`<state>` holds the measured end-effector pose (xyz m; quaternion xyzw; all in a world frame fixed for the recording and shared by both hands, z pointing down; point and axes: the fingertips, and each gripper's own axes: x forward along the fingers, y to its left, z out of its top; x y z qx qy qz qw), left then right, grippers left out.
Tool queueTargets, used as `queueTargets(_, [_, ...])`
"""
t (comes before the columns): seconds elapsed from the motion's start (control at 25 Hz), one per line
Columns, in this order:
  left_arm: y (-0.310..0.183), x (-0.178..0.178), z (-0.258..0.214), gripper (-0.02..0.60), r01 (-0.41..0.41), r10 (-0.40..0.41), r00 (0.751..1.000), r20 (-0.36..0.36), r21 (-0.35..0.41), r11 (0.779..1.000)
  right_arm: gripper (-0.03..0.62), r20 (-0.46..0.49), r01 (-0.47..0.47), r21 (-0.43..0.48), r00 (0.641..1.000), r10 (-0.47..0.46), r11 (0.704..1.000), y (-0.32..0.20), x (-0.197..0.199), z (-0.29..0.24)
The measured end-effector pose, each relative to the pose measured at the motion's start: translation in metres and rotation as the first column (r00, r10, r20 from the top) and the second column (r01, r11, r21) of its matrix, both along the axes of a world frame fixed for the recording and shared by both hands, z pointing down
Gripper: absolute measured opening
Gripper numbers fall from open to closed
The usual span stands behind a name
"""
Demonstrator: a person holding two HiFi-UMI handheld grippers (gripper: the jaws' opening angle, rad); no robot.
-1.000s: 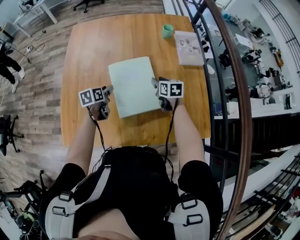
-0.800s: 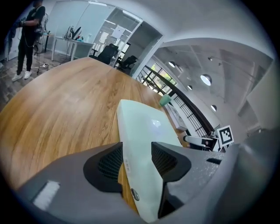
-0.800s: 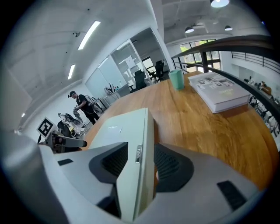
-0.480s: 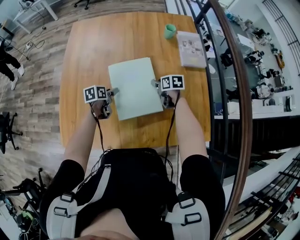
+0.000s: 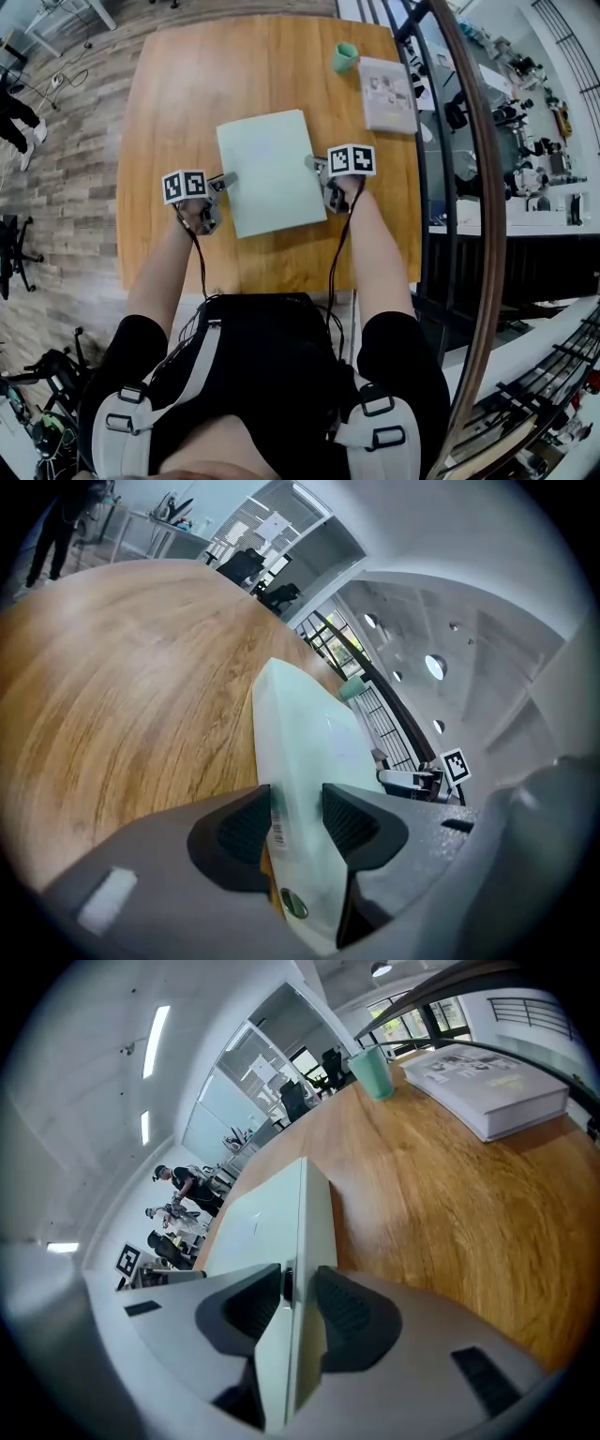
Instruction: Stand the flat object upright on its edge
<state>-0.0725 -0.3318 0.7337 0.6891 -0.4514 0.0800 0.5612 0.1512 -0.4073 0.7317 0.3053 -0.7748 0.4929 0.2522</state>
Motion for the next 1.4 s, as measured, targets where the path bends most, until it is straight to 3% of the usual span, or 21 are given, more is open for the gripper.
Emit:
queueTargets(0.44, [0.0, 0.002, -0.01, 0.163, 0.0, 0.0, 1.0, 0.018, 0.008, 1.0, 0.124, -0.059, 0.002, 0.047, 0.998, 0.001, 0.999, 0.009, 0.0, -0.011])
queueTargets(0.64, [-0.011, -0.002, -0.045, 0.163, -0.056, 0.05, 0.998, 0.049, 0.126, 0.991, 0.126, -0.046, -0.002, 0.178, 0.999, 0.011, 0.984, 0.002, -0.003, -0.05])
queueTargets(0.8, [-0.023, -0.009, -0.086, 0.163, -0.089, 0.06, 0.991, 0.118, 0.26, 0.962, 0.126, -0.044, 0.018, 0.339, 0.999, -0.004, 0.94, -0.007, -0.011, -0.094])
queueTargets(1.0, [-0.039, -0.023, -0.145, 0.161, -0.143, 0.038, 0.97, 0.239, 0.439, 0.887, 0.126, -0.033, 0.025, 0.545, 0.999, -0.008, 0.838, -0.018, -0.024, -0.154])
queueTargets(1.12, [-0.049, -0.029, -0.19, 0.161, -0.208, 0.022, 0.945, 0.325, 0.551, 0.808, 0.126, -0.009, 0.002, 0.642, 1.0, 0.005, 0.766, -0.023, -0.029, -0.189])
queueTargets(1.28, [-0.058, -0.034, -0.238, 0.16, -0.349, -0.02, 0.871, 0.49, 0.649, 0.676, 0.126, -0.012, -0.018, 0.761, 0.999, 0.041, 0.649, -0.027, -0.035, -0.219])
queueTargets(1.32, [-0.059, -0.033, -0.244, 0.158, -0.386, -0.03, 0.847, 0.53, 0.654, 0.651, 0.126, -0.019, -0.02, 0.783, 0.998, 0.055, 0.622, -0.027, -0.035, -0.222])
queueTargets(1.4, [-0.06, -0.032, -0.246, 0.152, -0.44, -0.045, 0.806, 0.59, 0.649, 0.62, 0.126, -0.033, -0.021, 0.821, 0.996, 0.085, 0.571, -0.026, -0.034, -0.224])
